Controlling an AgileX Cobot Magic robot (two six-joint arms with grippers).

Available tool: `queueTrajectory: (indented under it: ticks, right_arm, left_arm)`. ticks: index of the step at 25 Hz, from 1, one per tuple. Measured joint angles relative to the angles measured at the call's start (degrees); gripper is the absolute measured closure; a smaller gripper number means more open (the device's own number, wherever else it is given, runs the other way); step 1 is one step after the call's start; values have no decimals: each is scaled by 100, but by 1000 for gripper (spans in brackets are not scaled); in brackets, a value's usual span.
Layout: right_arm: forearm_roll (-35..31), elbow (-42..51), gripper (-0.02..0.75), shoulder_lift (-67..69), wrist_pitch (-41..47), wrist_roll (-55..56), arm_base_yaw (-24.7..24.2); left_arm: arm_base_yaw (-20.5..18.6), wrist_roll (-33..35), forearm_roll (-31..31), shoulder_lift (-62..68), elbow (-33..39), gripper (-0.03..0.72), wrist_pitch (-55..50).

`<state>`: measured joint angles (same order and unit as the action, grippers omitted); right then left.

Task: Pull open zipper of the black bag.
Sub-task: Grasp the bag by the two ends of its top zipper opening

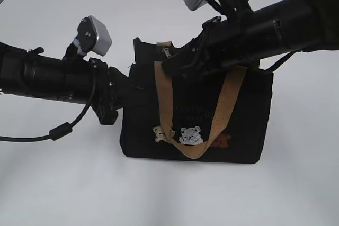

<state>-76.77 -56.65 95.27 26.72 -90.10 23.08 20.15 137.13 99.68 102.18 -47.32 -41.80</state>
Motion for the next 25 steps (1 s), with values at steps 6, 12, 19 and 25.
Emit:
queueTrajectory:
  ticks: [6, 12, 19, 25]
  right_arm:
    - [423, -63, 727, -78, 280, 1229, -154]
    - [1751, -68, 739, -744, 1641, 2969, -1542]
    - [2394, -75, 735, -972, 2384, 3852, -2651]
    - [2453, -75, 406, -1049, 2997, 4084, -2632]
  left_arm:
    - [2, 0, 6, 2, -5, 626, -21]
    - [88, 21, 9, 14, -22, 626, -170]
    - [73, 21, 21, 14, -22, 626, -87]
    - [68, -530, -30, -34, -22, 475, 316]
